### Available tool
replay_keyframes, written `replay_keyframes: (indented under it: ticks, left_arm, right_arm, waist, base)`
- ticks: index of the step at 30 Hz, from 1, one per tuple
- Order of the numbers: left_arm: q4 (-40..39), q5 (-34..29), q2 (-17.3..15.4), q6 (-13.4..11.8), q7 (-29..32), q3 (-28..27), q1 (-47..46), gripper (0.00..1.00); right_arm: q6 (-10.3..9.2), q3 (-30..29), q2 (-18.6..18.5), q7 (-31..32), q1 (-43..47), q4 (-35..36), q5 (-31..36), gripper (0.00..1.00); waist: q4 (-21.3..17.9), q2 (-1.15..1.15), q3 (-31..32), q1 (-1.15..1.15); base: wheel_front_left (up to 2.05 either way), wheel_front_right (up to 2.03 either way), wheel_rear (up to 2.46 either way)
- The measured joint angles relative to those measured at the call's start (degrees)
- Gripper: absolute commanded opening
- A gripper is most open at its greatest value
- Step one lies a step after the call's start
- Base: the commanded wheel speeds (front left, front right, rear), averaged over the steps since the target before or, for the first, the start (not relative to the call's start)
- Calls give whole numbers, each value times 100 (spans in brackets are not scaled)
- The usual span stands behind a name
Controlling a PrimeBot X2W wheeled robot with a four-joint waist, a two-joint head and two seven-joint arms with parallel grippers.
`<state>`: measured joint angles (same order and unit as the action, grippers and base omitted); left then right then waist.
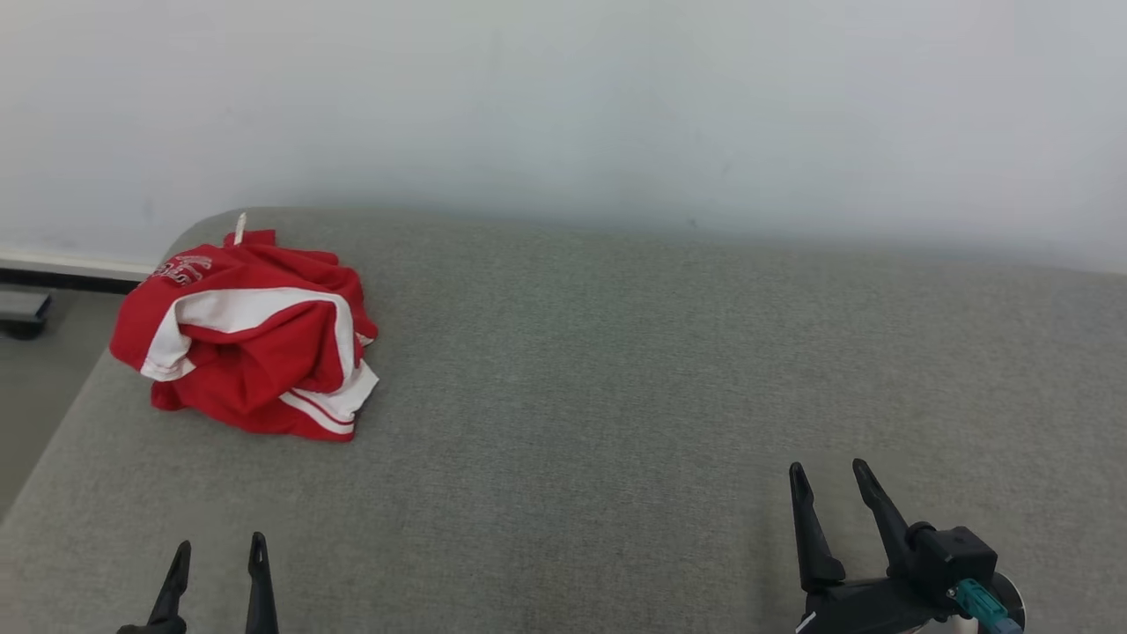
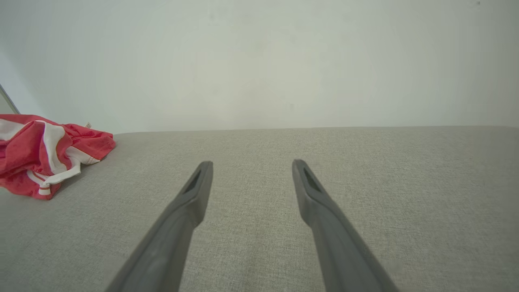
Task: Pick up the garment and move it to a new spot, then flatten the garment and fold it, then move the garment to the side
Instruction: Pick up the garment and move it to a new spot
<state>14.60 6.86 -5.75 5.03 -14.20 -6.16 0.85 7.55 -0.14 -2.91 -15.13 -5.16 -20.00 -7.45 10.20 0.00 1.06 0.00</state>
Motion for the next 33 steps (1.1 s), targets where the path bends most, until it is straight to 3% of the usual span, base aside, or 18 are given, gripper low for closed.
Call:
replay_keyframes:
  ticks: [18, 33]
  left_arm:
    - [-77, 144, -89, -146, 193, -18, -16, 100]
    - [-162, 244, -146, -241, 219, -45, 50, 100]
  right_arm:
    - [0, 68, 1, 0, -24, -96, -52, 100]
    - [0, 155, 1, 0, -16, -141, -140, 100]
  waist:
    - [1068, 0, 40, 0]
    - [1514, 0, 112, 0]
  base:
    - [0, 0, 0]
    - [0, 0, 0]
